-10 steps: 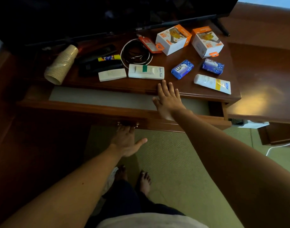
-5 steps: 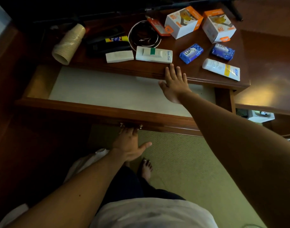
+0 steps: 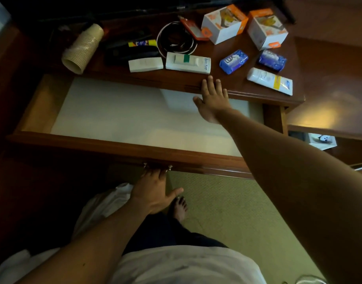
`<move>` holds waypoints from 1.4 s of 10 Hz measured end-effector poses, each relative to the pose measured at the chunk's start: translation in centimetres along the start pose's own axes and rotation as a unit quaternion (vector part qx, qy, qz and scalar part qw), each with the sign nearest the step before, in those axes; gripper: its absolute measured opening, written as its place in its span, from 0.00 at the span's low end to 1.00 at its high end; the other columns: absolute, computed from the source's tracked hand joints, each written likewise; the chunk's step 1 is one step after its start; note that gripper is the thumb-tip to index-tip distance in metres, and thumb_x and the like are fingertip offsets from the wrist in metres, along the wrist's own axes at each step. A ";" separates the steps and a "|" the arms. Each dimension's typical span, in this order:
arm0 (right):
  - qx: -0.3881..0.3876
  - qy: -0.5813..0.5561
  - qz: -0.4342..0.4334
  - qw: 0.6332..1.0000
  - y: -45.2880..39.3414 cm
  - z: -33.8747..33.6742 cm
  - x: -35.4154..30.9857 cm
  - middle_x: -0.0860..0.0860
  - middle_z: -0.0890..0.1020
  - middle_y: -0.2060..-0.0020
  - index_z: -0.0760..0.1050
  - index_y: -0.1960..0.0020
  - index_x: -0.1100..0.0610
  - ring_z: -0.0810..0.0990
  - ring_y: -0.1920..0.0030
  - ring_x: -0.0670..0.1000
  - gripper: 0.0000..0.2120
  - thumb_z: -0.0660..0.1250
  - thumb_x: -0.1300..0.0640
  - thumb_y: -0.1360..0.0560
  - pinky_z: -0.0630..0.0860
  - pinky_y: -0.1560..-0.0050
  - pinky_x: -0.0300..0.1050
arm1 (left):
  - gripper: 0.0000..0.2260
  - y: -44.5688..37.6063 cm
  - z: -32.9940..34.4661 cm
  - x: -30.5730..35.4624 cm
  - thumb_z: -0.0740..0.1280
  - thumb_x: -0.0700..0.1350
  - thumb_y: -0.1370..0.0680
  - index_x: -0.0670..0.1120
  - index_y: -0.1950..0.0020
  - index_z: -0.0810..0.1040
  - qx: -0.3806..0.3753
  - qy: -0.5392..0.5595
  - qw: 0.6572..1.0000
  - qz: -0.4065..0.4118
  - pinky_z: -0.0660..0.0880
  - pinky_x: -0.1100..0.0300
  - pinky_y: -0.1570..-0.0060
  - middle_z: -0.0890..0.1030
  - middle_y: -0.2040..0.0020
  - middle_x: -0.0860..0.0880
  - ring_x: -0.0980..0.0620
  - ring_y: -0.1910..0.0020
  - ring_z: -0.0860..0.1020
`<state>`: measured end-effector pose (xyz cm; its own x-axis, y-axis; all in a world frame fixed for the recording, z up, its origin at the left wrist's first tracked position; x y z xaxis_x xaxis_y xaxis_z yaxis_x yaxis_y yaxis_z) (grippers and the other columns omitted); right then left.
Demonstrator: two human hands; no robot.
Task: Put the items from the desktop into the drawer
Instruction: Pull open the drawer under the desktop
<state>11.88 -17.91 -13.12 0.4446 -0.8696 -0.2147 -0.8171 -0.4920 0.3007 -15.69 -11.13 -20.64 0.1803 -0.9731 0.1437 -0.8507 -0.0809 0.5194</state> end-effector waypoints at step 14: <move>-0.004 -0.018 -0.023 1.000 3.7 0.4 -1.3 0.56 0.41 0.19 0.48 0.19 0.52 0.39 0.20 0.59 0.32 0.58 0.52 0.19 0.40 0.23 0.64 | 0.29 2.1 -8.3 2.2 0.44 0.68 0.21 0.51 0.54 0.78 0.119 0.054 0.991 0.040 0.76 0.56 0.60 0.81 0.58 0.54 0.52 0.59 0.80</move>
<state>8.15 -18.56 -12.13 0.4680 -0.8439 -0.2623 -0.7928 -0.5321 0.2972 -12.93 -11.63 -12.24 0.1492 -0.9506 0.2721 -0.9541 -0.0662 0.2920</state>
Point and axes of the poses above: each hand's wrist, its own y-axis away from the middle knuckle, its own z-axis out of the palm, x = y × z, the point moved 10 cm from there along -y, towards the middle knuckle
